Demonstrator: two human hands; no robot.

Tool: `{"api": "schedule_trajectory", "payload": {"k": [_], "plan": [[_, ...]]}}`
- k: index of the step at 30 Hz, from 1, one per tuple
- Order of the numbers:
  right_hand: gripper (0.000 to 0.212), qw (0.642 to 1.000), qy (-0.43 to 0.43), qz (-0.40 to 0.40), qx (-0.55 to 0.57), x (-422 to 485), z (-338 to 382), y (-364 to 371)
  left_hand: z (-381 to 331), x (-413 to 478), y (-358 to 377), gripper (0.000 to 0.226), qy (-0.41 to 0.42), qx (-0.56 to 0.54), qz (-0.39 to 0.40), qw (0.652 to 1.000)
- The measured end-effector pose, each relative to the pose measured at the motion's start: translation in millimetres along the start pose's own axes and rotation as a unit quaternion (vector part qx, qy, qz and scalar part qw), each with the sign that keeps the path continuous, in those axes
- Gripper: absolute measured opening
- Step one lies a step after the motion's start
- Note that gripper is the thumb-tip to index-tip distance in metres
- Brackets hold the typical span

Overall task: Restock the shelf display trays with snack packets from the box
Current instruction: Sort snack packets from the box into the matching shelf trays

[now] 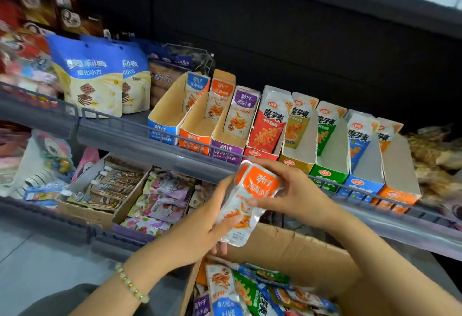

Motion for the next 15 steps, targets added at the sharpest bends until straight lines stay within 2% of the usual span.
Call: {"api": "schedule_trajectory", "payload": {"k": [3, 7, 11, 13, 15], "plan": [[0.045, 0.999, -0.011, 0.02, -0.04, 27.1, 25.0, -14.4, -16.1, 16.8, -19.8, 0.069, 0.006, 0.053, 0.004, 0.999], [0.044, 0.997, -0.04, 0.021, -0.056, 64.0, 55.7, -26.0, -38.2, 47.4, -51.9, 0.074, 0.064, 0.108, -0.033, 0.992], [0.043, 0.998, -0.02, -0.047, -0.046, 102.0, 70.5, -45.6, -37.5, 80.8, -92.0, 0.082, 0.09, 0.065, -0.113, 0.987], [0.041, 0.994, -0.001, -0.095, -0.049, 122.2, 74.9, -54.7, -33.2, 93.3, -114.3, 0.087, 0.103, 0.109, -0.168, 0.974], [0.036, 0.989, 0.001, -0.144, -0.047, 142.2, 80.3, -58.6, -29.4, 100.4, -136.2, 0.082, 0.136, 0.192, -0.242, 0.941]]}}
Point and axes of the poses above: each hand's wrist, its own x-axis towards the middle knuckle, its own y-axis out of the palm, z = x × y, the point moved 4 cm from there along x, towards the middle knuckle, and after that the axes turned 10 degrees about -z, right-handed, at the moved point
